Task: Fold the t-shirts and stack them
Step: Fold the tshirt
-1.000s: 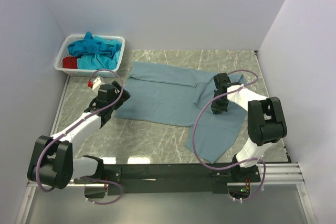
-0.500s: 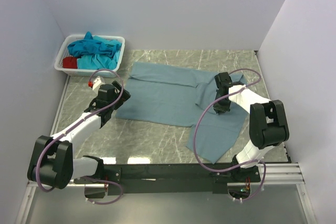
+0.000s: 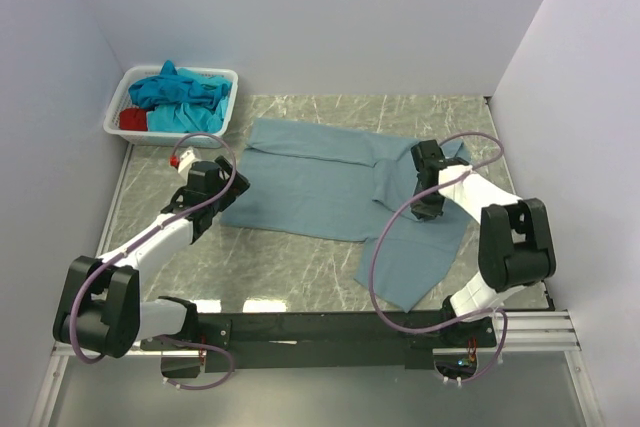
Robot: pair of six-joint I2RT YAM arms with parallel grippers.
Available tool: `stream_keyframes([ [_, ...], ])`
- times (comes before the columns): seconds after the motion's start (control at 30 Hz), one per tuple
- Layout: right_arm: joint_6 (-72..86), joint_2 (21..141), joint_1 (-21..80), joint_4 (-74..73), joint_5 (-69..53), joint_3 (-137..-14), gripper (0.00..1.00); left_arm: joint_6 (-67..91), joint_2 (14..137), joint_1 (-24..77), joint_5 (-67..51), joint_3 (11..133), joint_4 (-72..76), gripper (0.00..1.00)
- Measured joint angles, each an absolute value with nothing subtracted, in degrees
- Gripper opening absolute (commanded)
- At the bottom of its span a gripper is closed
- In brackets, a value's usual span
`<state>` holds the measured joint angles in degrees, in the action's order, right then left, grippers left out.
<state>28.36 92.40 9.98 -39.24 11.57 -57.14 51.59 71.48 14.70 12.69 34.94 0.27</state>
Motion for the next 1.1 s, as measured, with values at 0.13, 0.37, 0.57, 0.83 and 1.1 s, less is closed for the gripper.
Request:
stream_keyframes([
  [0.13, 29.4, 88.9, 10.0, -40.4, 13.1, -55.7, 0.61, 51.7, 71.5, 14.7, 11.9, 34.9, -0.3, 0.97],
  [0.37, 29.5, 83.5, 10.0, -40.6, 14.1, -54.4, 0.84, 52.0, 70.0, 14.7, 12.0, 34.9, -2.9, 0.97],
  [0.57, 26.7, 76.9, 11.9, -38.3, 10.4, -52.8, 0.86, 53.9, 67.9, 14.7, 13.5, 34.5, -6.8, 0.97],
  [0.83, 24.6, 75.0, 15.6, -35.4, 6.3, -48.4, 0.87, 58.0, 67.9, 14.7, 14.1, 30.8, -12.2, 0.94],
  [1.1, 23.9, 74.3, 16.0, -33.6, 4.4, -48.2, 0.87, 59.7, 73.1, 14.7, 16.9, 32.0, -13.5, 0.65],
])
